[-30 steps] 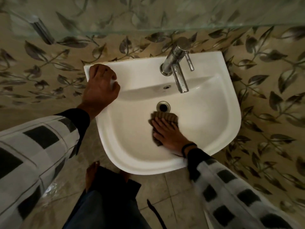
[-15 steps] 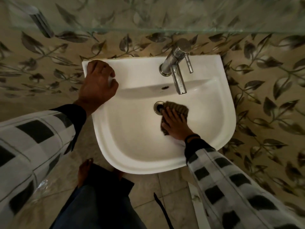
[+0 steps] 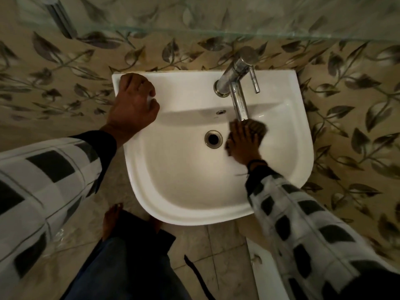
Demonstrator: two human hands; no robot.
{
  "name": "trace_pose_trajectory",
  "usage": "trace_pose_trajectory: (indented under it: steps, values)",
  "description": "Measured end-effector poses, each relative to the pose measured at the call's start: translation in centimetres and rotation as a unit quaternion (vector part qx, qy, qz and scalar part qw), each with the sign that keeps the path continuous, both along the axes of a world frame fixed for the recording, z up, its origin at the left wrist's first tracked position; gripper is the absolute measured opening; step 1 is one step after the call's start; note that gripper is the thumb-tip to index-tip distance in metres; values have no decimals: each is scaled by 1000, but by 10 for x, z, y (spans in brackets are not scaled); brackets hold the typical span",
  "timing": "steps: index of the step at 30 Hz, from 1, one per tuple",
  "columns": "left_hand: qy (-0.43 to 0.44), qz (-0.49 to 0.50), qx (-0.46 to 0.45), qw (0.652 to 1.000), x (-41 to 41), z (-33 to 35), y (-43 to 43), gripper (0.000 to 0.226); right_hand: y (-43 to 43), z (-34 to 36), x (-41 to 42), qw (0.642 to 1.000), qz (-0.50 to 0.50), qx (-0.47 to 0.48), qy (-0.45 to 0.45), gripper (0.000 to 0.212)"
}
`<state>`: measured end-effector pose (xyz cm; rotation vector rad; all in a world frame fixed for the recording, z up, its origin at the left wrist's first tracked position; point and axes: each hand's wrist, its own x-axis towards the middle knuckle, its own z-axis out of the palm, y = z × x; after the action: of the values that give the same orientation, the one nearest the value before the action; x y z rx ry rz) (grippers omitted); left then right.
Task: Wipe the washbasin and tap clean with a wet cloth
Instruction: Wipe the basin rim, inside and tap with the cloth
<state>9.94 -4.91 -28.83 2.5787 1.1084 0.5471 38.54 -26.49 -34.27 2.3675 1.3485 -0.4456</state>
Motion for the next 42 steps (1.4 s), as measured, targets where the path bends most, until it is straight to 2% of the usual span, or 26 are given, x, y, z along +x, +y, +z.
trace_pose_trajectory:
  steps: [2, 4, 6, 10, 14, 18, 21, 24, 29, 32, 34, 37, 39, 42]
  values:
    - [5, 0, -4, 1000, 0, 0, 0, 25, -8, -6, -26, 998, 46, -24, 44, 61]
    - [5, 0, -3, 1000, -1, 0, 1, 25, -30, -1, -31, 986, 143, -73, 54, 61]
    - [-8, 4, -7, 1000, 0, 1, 0, 23, -63, 11, -9, 962, 240, -126, 39, 58]
    - [-9, 0, -10, 1000, 0, 3, -1, 24, -91, 58, 67, 942, 307, -131, -24, 60]
    - [-4, 4, -11, 1000, 1, 5, -3, 24, -56, 79, 111, 951, 268, -124, -95, 57]
    - [6, 4, -9, 1000, 0, 5, -3, 26, -24, 72, 121, 966, 218, -83, -114, 60]
    - [-4, 9, -8, 1000, 0, 6, -4, 25, -40, 70, 119, 976, 168, -55, -129, 60]
    - [-14, 8, -8, 1000, -1, 6, -3, 23, -77, 69, 97, 987, 116, -37, -103, 67]
    - [-6, 7, 1, 1000, 0, 7, -4, 22, -114, 68, 64, 983, 160, -74, -57, 67]
    - [-1, 1, -8, 1000, 1, 10, -5, 24, -82, 69, 93, 970, 215, -55, -100, 59]
    - [-5, -1, -4, 1000, 3, 11, -6, 24, -53, 67, 113, 975, 194, -38, -105, 54]
    - [-2, -3, 7, 1000, -1, 7, -3, 28, -33, 56, 120, 981, 156, -17, -112, 58]
    - [12, -10, 9, 1000, -1, 7, -3, 34, -49, 57, 117, 981, 155, -35, -115, 59]
    - [-2, -7, -2, 1000, -2, 5, -3, 33, -89, 59, 94, 986, 133, -66, -73, 57]
